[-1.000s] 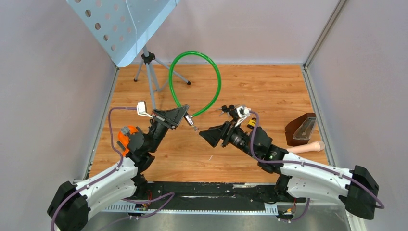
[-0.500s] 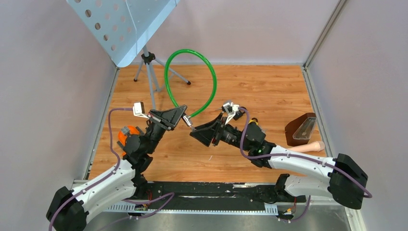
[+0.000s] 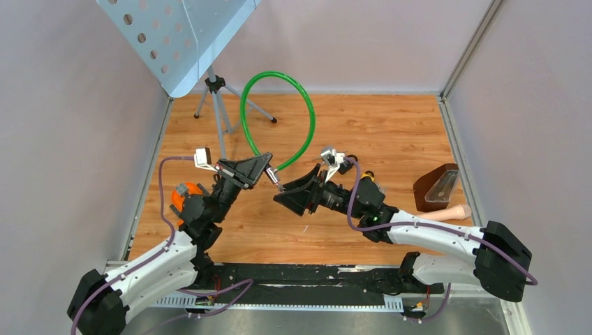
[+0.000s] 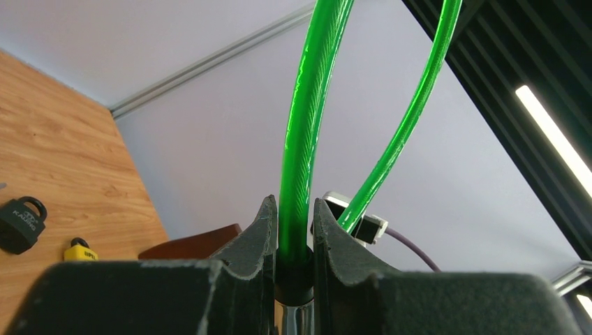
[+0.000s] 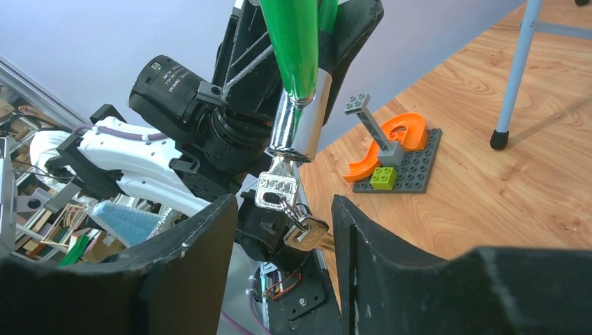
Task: Lock with the key
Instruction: Lock the lock.
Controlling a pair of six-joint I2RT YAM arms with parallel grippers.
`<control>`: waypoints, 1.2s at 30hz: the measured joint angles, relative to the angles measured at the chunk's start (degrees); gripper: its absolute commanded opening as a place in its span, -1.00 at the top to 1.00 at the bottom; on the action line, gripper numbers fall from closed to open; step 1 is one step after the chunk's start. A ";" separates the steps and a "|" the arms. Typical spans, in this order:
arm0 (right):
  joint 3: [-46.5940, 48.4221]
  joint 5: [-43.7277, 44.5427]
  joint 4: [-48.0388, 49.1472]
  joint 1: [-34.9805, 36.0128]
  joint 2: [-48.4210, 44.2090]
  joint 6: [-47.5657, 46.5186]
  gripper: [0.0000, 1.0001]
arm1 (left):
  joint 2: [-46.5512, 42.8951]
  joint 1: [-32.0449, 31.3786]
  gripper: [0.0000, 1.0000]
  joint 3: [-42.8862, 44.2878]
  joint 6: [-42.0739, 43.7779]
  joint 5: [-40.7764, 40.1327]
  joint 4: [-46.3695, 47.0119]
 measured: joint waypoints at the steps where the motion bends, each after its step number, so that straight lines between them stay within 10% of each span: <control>1: 0.00 0.00 0.00 0.00 0.00 -0.07 0.06 | 0.17 0.00 1.00 0.00 -0.15 0.07 0.20; 10: 0.83 0.28 0.15 -0.11 0.00 -0.26 -0.03 | 1.75 0.00 1.00 -0.94 -1.84 0.81 1.86; 23: 2.56 2.91 -3.45 -0.11 0.00 -0.11 1.00 | 1.79 0.20 1.00 -1.66 -2.89 0.42 3.19; 36: 7.41 14.36 -18.12 2.34 3.06 -14.53 1.00 | -1.20 1.11 1.00 2.82 3.56 -3.96 -20.00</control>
